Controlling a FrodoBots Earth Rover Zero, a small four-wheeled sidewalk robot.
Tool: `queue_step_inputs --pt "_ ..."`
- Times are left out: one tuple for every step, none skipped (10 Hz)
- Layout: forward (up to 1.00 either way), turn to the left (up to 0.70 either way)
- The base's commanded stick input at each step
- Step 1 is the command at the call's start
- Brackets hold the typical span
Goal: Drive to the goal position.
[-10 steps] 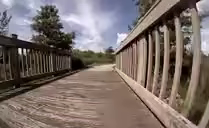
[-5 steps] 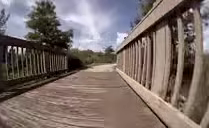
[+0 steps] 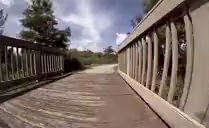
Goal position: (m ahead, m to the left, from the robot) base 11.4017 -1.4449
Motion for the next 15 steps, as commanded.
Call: queue_step_inputs --pt "0.85 0.0" --pt "0.85 0.0" --pt "0.85 0.0" --pt "0.85 0.0" --pt "0.85 0.0" --pt "0.85 0.0" --pt "0.85 0.0" --pt "0.85 0.0" --pt "0.85 0.0" --pt "0.85 0.0" --pt "0.85 0.0" --pt "0.85 0.0" --pt "0.85 0.0" --pt "0.85 0.0" --pt "0.85 0.0"
